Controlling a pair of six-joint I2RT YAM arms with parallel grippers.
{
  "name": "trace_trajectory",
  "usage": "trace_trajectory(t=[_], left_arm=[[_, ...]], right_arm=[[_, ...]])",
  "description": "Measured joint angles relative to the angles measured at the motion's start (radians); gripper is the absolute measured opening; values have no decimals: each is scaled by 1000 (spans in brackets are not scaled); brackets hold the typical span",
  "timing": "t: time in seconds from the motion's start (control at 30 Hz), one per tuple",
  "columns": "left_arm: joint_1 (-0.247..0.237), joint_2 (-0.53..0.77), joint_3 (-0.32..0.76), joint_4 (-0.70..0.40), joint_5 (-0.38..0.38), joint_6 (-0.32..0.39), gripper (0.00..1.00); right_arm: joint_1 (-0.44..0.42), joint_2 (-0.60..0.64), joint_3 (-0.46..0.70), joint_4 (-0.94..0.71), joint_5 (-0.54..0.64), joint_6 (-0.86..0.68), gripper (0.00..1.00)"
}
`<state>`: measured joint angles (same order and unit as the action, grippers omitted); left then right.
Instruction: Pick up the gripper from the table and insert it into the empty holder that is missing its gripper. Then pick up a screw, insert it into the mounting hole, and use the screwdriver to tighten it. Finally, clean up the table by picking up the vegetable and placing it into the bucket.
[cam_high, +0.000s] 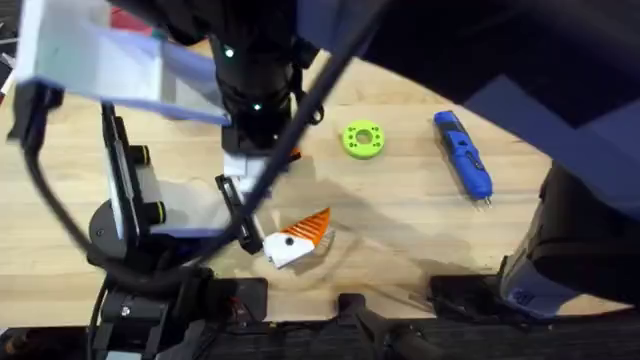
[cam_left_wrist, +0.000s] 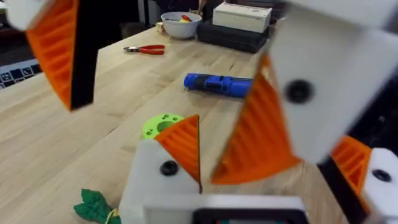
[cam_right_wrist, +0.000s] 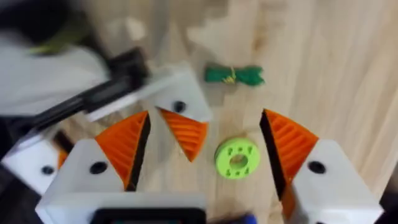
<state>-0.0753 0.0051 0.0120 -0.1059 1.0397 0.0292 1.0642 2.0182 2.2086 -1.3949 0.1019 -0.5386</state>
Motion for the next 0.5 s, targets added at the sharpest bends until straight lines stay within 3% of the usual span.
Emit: trace_trajectory(t=[0.13,0.37,0.5], left_arm=[[0,0,0,0,0,0,985],[0,0,0,0,0,0,985],[0,0,0,0,0,0,985]], right_arm=[[-26,-15,0,0,54,133,994],[-118,-158,-2,2,82,346,994],[-188,-249,-73,25,89,451,994]])
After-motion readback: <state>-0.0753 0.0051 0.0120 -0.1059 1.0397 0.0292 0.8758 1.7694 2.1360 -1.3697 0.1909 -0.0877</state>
